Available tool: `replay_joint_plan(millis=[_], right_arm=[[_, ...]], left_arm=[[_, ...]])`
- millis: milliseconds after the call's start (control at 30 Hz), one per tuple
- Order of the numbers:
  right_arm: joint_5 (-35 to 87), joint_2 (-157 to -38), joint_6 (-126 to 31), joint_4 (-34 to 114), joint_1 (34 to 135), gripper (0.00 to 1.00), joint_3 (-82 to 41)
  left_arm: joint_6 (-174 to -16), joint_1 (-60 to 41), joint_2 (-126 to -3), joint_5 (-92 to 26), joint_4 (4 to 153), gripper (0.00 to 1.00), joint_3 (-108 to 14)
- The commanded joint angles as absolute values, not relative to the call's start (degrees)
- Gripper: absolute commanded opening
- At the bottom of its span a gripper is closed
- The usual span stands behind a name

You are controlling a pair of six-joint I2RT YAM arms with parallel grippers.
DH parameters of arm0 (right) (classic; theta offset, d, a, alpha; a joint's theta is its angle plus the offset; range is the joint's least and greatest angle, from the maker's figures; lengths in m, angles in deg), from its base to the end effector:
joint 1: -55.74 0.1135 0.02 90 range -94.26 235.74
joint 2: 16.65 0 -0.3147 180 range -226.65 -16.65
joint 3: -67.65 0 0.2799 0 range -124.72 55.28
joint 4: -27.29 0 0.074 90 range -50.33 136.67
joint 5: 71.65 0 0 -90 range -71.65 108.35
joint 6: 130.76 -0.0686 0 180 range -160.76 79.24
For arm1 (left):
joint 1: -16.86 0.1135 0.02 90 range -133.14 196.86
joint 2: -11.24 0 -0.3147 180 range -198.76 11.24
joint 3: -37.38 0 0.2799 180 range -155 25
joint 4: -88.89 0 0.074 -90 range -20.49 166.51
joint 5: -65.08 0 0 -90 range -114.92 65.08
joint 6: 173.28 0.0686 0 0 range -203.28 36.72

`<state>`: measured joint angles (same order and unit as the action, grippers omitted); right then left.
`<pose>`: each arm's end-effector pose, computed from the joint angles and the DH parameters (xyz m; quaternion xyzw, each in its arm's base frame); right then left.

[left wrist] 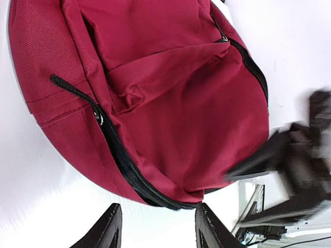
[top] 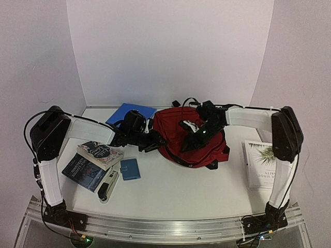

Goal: Pack the student bag
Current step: Unzip the student bag at the center of the board.

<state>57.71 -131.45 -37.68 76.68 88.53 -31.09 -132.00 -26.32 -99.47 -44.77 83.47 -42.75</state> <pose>0.3747 0.2931 0.2062 -0.3514 0.8533 0.3694 0.1091 0.3372 -0.3484 0.1840 0.0357 0.8804 -0.4282 0.2006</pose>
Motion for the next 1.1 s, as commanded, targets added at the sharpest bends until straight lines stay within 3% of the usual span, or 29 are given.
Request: replay_joint_plan(millis=[0,100,267,767,1067], right_arm=[[53.50,-119.00,-34.68,76.85,88.64,0.54,-28.36],[49.28,-114.77,-30.89,77.09,90.77,0.44,-25.39],[43.92,-114.92,-28.01,78.43,95.51,0.38,-23.18],[33.42,-128.76,-28.82,78.31,100.83,0.34,-28.17],[29.53,-130.27,-30.27,78.31,100.83,0.38,-31.36]], left_arm=[[-128.53,-26.73,-95.97,-44.76,79.26,0.49,-43.85],[-129.25,-26.72,-96.10,-44.13,78.76,0.48,-43.63],[-131.24,-26.72,-97.94,-43.65,78.35,0.48,-44.59],[-135.87,-26.74,-101.89,-41.05,74.67,0.47,-48.06],[-136.63,-26.65,-106.40,-41.32,72.57,0.47,-51.87]])
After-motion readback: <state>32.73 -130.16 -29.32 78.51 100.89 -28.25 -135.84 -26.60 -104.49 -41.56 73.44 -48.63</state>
